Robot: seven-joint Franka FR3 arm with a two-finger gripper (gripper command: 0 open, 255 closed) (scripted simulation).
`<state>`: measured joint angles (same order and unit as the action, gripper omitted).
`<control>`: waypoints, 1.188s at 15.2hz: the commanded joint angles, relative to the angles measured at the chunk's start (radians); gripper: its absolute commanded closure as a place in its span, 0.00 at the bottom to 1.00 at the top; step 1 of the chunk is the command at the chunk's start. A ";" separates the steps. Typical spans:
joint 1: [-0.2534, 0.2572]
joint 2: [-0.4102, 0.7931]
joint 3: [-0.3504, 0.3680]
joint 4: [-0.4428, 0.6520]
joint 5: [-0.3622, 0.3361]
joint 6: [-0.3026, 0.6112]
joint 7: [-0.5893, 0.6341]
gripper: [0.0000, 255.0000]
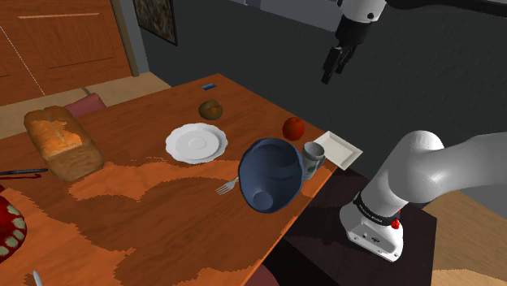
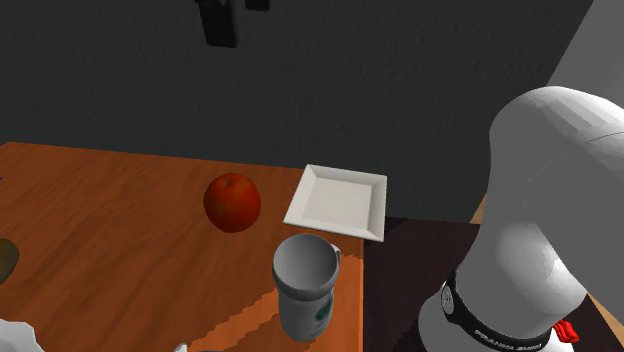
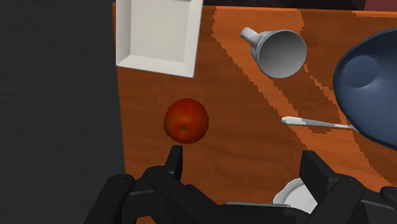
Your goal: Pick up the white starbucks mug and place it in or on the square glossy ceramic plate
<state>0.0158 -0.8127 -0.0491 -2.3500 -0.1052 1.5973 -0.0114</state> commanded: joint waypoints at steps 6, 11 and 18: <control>0.030 -0.042 0.005 -0.178 0.024 0.113 -0.010 0.00; 0.066 -0.064 0.013 -0.341 0.052 0.232 -0.020 0.00; 0.129 -0.046 0.028 -0.544 0.097 0.424 -0.035 0.00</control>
<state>0.1356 -0.8673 -0.0221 -2.8682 -0.0144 1.9898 -0.0421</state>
